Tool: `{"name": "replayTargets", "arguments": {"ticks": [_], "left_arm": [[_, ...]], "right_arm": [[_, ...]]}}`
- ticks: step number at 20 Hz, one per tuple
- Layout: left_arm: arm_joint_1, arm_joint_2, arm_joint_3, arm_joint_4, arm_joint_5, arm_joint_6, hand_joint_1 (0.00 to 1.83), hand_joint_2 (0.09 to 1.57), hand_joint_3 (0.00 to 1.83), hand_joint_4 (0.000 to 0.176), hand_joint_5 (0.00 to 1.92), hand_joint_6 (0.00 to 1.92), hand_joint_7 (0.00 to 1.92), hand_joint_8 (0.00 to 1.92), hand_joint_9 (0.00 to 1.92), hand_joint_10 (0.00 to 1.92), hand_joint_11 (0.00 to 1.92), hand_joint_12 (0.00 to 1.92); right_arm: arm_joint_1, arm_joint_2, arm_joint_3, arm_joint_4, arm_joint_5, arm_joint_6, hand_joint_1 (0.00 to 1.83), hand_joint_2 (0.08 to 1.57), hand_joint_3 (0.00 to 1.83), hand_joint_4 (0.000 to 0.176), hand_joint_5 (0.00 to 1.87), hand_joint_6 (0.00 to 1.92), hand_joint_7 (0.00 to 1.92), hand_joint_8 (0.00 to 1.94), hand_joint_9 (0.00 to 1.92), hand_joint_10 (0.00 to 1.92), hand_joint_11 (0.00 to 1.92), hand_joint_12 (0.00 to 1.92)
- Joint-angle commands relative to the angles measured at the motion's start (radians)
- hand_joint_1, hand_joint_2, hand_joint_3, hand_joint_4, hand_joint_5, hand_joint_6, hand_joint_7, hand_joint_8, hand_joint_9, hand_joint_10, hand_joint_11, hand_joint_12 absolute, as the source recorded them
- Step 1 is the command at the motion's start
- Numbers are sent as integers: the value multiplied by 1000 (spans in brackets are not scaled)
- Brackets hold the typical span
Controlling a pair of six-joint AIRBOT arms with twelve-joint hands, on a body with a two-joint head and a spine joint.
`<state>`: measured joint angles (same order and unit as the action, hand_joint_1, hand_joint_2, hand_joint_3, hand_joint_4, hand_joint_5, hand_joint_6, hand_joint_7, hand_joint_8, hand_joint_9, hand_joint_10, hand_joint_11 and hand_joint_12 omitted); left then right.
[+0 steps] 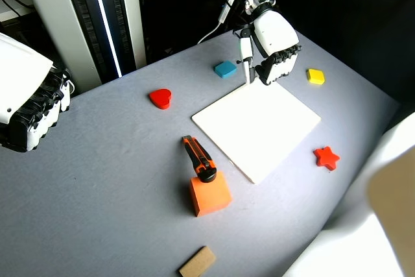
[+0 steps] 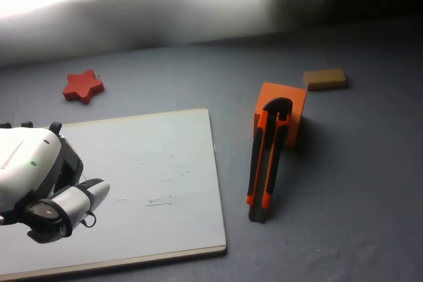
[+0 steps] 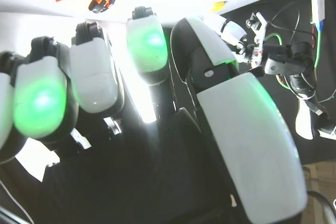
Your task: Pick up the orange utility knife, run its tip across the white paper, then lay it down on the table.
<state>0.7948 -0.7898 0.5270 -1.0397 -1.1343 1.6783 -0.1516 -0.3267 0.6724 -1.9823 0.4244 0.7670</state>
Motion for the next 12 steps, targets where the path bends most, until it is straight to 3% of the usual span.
{"name": "replayTargets", "arguments": {"ticks": [1, 3, 4, 5, 7, 8, 9, 11, 12], "left_arm": [[-3, -1, -3, 52, -89, 2, 96, 1212, 213, 23, 0, 0, 23, 42, 39, 149, 0, 443], [4, -5, -7, 51, -89, 5, 32, 1318, 16, 25, 0, 0, 19, 1, 70, 36, 0, 423], [11, -8, -7, 48, -89, -6, 37, 1317, 10, 26, 0, 0, 14, 1, 65, 26, 0, 462], [25, -14, -4, 48, -91, -21, 36, 1315, 6, 30, 0, 0, 11, 0, 67, 22, 0, 489], [42, -29, 1, 52, -122, -23, 36, 1315, 6, 30, 0, 0, 11, 0, 67, 22, 0, 489], [58, -43, 6, 66, -161, -34, 10, 1325, 7, 23, 0, 0, 5, 1, 50, 11, 0, 398], [87, -62, 14, 87, -207, -76, 12, 1321, 3, 23, 0, 0, 19, 5, 65, 14, 0, 400], [106, -79, 16, 94, -232, -95, 19, 1319, 1, 17, 0, 0, 34, 7, 75, 14, 0, 420], [107, -83, 16, 93, -232, -88, 22, 1319, 0, 19, 0, 0, 30, 1, 72, 8, 0, 379]], "right_arm": [[16, 3, -3, 29, -24, 0, 169, 1086, 243, 0, 27, 126, 102, 80, 44, 182, 0, 479], [26, -1, -3, 29, -25, 4, 140, 1189, 23, 0, 62, 18, 136, 2, 106, 44, 0, 416], [28, -7, -3, 29, -31, 3, 183, 1172, 8, 0, 107, 28, 182, 12, 153, 50, 0, 581], [27, -19, -1, 29, -48, -1, 122, 1193, 12, 0, 57, 11, 125, 6, 102, 22, 0, 407], [30, -39, 5, 29, -59, -22, 122, 1193, 12, 0, 57, 11, 125, 6, 102, 22, 0, 407], [33, -56, 9, 29, -69, -44, 136, 1190, 7, 0, 52, 8, 116, 3, 96, 15, 0, 343], [36, -86, 20, 29, -78, -88, 129, 1182, 2, 0, 67, 11, 127, 5, 110, 17, 0, 419], [44, -124, 34, 29, -78, -130, 182, 1186, 2, 0, 27, 5, 64, 1, 59, 5, 0, 196], [46, -145, 41, 29, -78, -149, 370, 1167, 0, 0, 0, 0, 9, 0, 10, 0, 0, 21]]}}
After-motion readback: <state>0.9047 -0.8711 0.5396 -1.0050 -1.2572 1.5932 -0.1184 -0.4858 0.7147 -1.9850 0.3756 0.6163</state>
